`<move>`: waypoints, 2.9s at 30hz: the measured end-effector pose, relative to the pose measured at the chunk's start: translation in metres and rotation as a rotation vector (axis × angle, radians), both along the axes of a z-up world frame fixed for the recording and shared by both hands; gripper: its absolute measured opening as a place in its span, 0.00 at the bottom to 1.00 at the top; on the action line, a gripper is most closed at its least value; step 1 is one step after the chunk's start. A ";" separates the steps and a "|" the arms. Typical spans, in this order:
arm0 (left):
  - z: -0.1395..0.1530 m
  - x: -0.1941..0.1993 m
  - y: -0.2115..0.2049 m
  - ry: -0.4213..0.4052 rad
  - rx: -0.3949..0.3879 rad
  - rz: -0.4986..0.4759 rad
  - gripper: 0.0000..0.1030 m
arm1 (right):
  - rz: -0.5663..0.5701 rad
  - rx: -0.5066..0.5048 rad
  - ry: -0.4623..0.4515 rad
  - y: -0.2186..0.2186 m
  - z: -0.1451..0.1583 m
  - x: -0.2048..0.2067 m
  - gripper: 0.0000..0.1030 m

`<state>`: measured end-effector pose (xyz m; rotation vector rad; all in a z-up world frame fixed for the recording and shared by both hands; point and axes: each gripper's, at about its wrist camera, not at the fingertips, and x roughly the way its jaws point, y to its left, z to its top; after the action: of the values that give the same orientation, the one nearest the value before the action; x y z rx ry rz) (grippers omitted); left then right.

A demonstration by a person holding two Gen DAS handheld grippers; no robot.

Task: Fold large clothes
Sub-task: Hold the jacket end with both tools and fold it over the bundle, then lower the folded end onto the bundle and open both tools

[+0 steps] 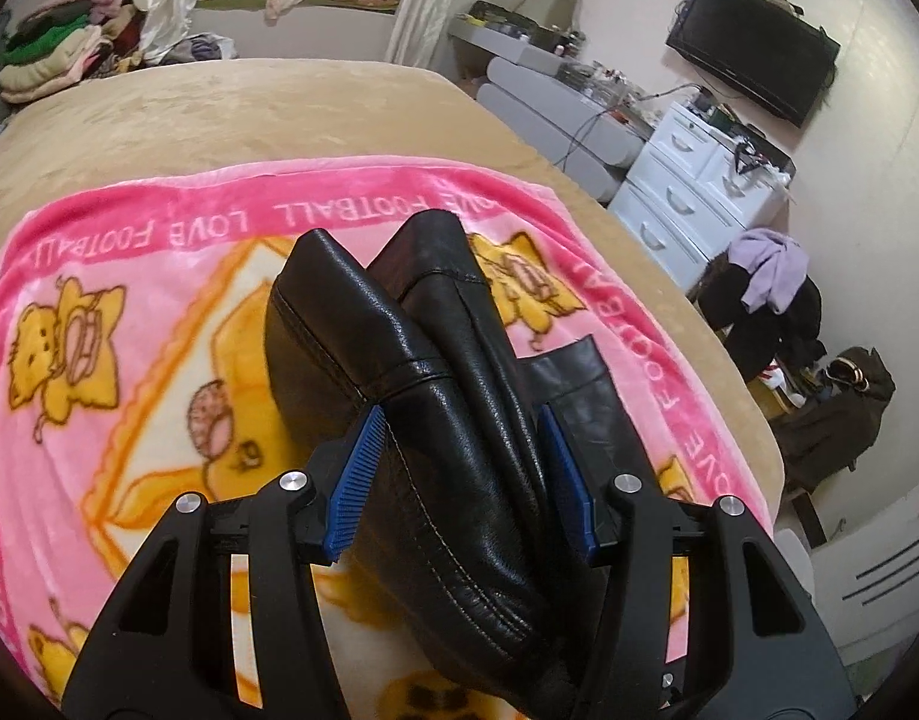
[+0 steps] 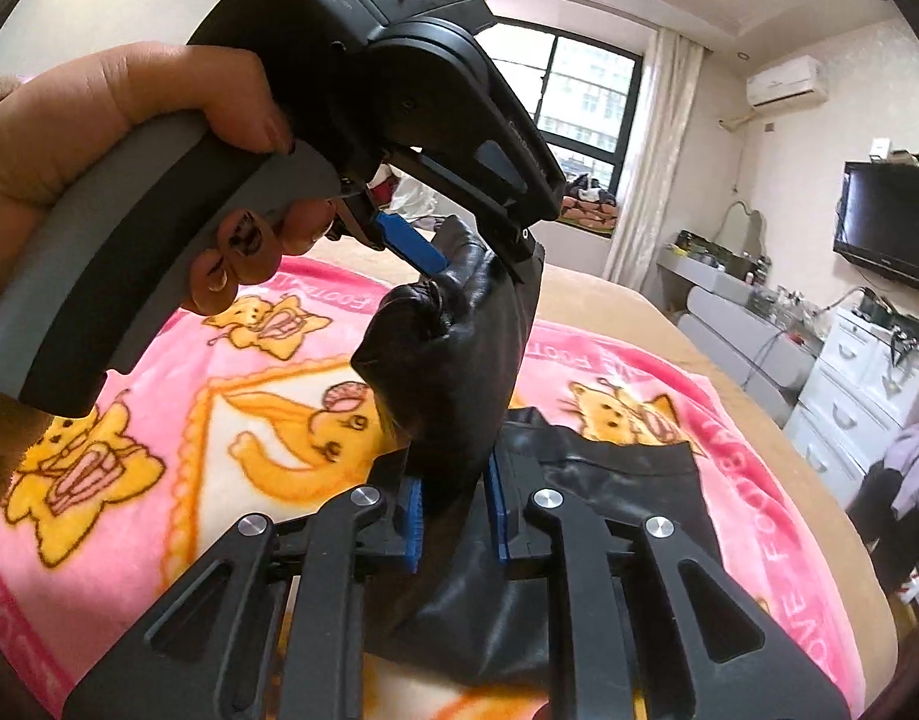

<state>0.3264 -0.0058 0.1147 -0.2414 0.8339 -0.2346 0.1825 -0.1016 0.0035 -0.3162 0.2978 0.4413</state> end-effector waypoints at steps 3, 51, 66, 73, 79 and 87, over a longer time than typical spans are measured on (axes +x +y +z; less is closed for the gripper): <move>-0.001 0.004 -0.014 0.004 0.002 -0.011 0.44 | -0.020 0.009 -0.002 -0.012 -0.001 0.000 0.15; -0.058 0.034 -0.149 0.078 0.090 -0.176 0.61 | -0.189 0.582 0.493 -0.192 -0.090 0.046 0.19; -0.124 -0.007 -0.057 0.135 0.055 0.023 0.73 | -0.152 0.749 0.690 -0.210 -0.092 0.053 0.52; -0.125 -0.007 -0.059 0.133 0.037 0.016 0.73 | -0.100 0.722 0.686 -0.215 -0.038 0.077 0.89; -0.127 -0.007 -0.057 0.129 0.032 0.016 0.73 | -0.122 0.505 0.740 -0.181 -0.021 0.143 0.88; -0.127 -0.010 -0.053 0.123 0.038 0.017 0.73 | -0.081 0.273 0.708 -0.127 -0.020 0.161 0.32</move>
<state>0.3168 -0.0592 -0.0123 -0.2286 0.9566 -0.1892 0.3436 -0.2291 -0.0166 0.1324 0.9272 0.4969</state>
